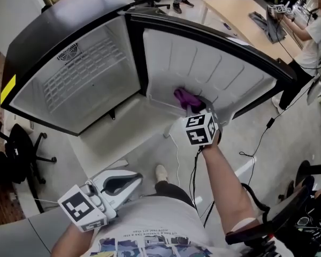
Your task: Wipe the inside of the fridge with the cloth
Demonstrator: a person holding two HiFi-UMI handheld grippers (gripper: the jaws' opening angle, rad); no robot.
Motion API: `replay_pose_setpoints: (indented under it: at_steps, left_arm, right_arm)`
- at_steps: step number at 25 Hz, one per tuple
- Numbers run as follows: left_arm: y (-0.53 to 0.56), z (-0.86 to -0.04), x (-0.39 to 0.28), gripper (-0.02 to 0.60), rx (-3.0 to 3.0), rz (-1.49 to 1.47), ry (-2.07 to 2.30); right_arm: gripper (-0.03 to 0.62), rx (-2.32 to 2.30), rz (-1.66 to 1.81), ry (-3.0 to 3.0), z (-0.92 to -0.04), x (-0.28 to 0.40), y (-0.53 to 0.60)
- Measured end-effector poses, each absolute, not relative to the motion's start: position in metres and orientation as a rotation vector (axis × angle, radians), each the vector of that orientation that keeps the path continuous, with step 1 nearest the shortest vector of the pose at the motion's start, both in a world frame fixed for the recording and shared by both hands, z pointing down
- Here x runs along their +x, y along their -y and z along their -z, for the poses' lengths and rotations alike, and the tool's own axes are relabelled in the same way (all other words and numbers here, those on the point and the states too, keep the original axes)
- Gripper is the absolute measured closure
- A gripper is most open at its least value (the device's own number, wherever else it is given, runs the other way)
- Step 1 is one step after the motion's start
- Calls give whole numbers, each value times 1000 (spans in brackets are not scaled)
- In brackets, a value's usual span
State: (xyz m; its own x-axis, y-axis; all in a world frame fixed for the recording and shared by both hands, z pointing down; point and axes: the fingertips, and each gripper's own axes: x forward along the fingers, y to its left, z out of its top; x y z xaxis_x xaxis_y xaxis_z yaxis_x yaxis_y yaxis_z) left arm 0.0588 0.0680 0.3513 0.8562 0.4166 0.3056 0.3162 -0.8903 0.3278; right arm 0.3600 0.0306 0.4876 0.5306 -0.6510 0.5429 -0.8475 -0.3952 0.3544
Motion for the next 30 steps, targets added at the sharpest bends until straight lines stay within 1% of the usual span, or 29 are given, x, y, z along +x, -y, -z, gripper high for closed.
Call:
replay_pose_setpoints:
  at_steps: [12, 20, 30]
  left_arm:
    - [-79, -350, 63, 576, 2749, -540, -656]
    - [-85, -351, 64, 575, 2744, -530, -685]
    - [-90, -352, 57, 575, 2739, -526, -698]
  right_arm:
    - [540, 2224, -420, 1080, -477, 372, -81]
    - [540, 2303, -352, 950, -458, 379, -114]
    - [540, 2297, -314, 823, -441, 383, -155]
